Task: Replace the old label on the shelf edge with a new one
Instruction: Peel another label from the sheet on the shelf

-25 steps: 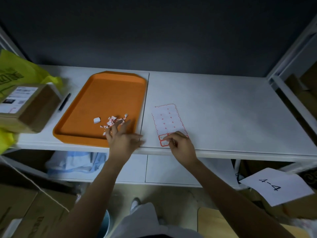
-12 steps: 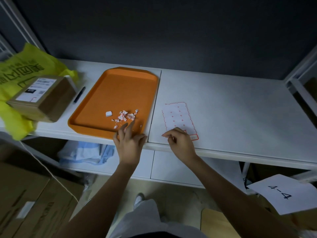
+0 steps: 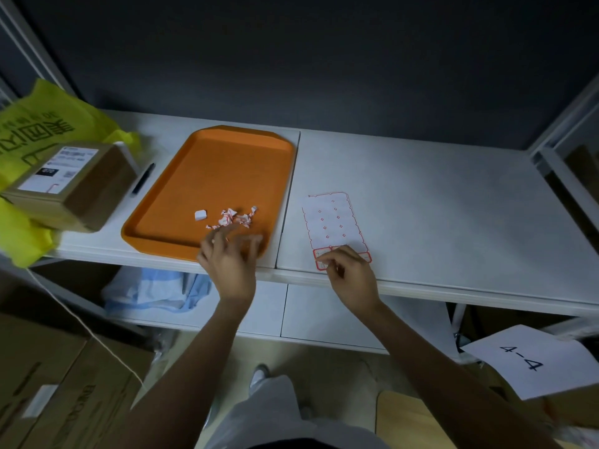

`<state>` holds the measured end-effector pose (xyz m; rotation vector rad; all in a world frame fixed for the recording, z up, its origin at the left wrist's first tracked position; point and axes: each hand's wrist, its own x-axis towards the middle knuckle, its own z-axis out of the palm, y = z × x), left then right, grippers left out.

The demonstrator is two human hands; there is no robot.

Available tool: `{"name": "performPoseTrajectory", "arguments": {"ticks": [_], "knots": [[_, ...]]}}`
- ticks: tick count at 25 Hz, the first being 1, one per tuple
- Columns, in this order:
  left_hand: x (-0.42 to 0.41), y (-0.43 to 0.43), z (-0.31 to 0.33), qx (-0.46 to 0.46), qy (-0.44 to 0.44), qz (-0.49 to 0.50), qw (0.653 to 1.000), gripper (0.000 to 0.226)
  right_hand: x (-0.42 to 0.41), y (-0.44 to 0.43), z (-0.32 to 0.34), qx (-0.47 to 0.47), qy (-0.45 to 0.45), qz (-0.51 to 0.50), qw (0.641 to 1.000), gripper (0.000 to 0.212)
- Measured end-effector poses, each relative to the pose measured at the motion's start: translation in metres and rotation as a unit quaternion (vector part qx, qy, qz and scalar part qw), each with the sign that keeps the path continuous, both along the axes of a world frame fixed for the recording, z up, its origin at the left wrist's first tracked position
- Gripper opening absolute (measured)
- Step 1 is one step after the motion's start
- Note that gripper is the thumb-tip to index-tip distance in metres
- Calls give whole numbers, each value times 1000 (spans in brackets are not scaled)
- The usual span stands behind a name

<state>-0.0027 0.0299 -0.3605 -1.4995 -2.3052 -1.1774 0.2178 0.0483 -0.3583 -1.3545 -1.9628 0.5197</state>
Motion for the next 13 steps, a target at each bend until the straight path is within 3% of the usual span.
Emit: {"name": "performPoseTrajectory", "arguments": {"ticks": [4,7,13], "knots": [[-22,21,28,6,-74,70,995,19,20,-20,-19,85,-21,-88,992,12],[-29,31,35,-28,-101,94,990,12,32,-25,-31,139,-50,-99,984,16],[-32,37,33,-86,-102,121,984,10,52,-32,-47,108,-118,-149,976,44]]}}
